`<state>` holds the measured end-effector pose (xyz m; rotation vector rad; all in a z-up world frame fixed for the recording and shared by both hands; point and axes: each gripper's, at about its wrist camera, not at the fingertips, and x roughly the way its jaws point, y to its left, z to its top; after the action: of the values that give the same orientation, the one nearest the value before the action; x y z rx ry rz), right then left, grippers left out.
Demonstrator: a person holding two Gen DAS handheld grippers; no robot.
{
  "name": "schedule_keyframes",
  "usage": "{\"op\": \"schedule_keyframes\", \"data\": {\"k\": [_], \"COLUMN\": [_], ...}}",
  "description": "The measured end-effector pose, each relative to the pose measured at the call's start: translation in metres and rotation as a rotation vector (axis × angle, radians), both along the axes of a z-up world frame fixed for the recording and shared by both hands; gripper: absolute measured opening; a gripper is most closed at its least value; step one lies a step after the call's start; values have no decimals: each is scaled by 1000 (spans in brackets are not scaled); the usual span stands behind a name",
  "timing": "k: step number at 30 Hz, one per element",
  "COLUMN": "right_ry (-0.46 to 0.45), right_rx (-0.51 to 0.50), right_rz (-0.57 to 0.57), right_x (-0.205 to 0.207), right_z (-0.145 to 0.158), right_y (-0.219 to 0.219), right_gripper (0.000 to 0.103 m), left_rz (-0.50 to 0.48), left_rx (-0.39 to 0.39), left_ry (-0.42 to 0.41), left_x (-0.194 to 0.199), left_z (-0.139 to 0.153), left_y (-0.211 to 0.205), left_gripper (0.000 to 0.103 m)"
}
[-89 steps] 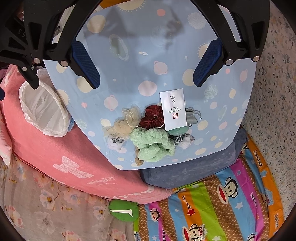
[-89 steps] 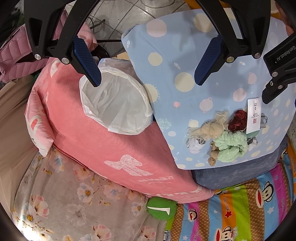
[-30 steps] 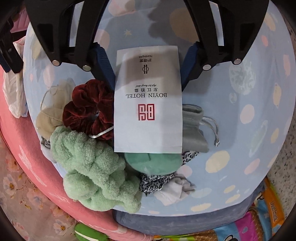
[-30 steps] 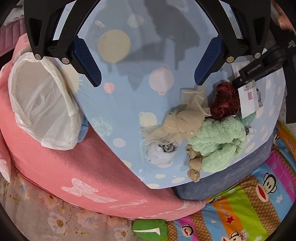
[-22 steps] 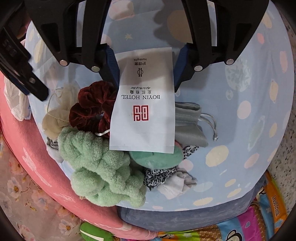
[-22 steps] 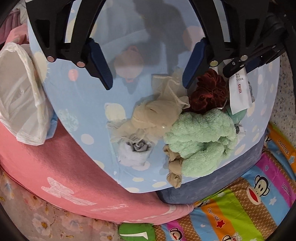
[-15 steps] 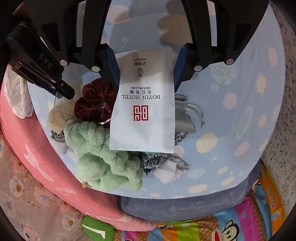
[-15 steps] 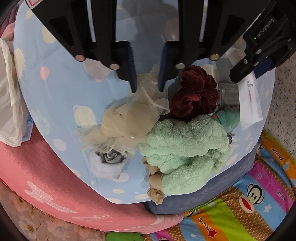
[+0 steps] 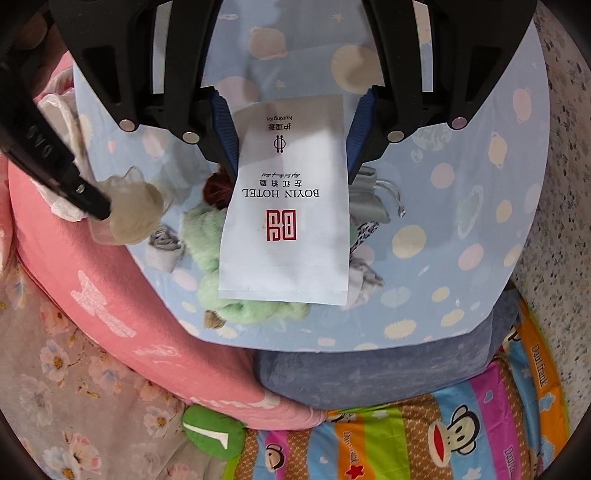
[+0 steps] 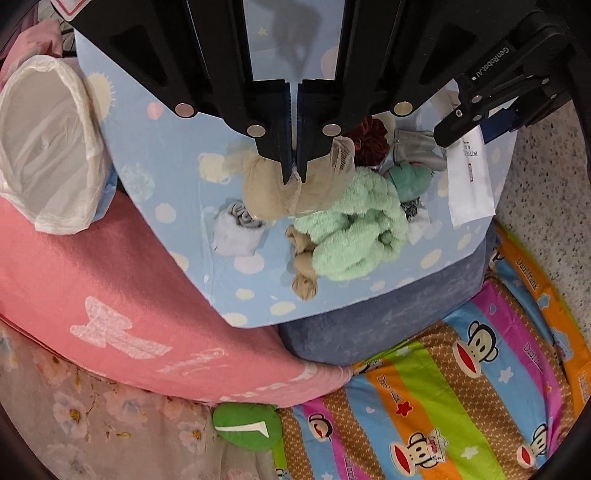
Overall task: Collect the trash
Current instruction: 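Carry the packet and pouf with both tools over the white trash bin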
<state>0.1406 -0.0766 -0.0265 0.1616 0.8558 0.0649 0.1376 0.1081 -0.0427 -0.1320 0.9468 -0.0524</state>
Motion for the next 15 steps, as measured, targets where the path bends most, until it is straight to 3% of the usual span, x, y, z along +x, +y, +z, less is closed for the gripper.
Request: {"op": "schedule_keyframes", "data": {"k": [6,15], "right_ry": [-96,-174], "right_rx": [14,17], "right_rz": [-57,-163], "right_x": [-19,-49], "right_z": [48,81], "right_y": [-39,-96], "right_gripper": [2,2], "left_rz": [-49,-132], "left_rx": [-4,-16], "left_ry": [-58,-109], "left_x": [-9,-23], "left_z": [29,54], "left_y": [-26,-73], "left_gripper": [51,51]}}
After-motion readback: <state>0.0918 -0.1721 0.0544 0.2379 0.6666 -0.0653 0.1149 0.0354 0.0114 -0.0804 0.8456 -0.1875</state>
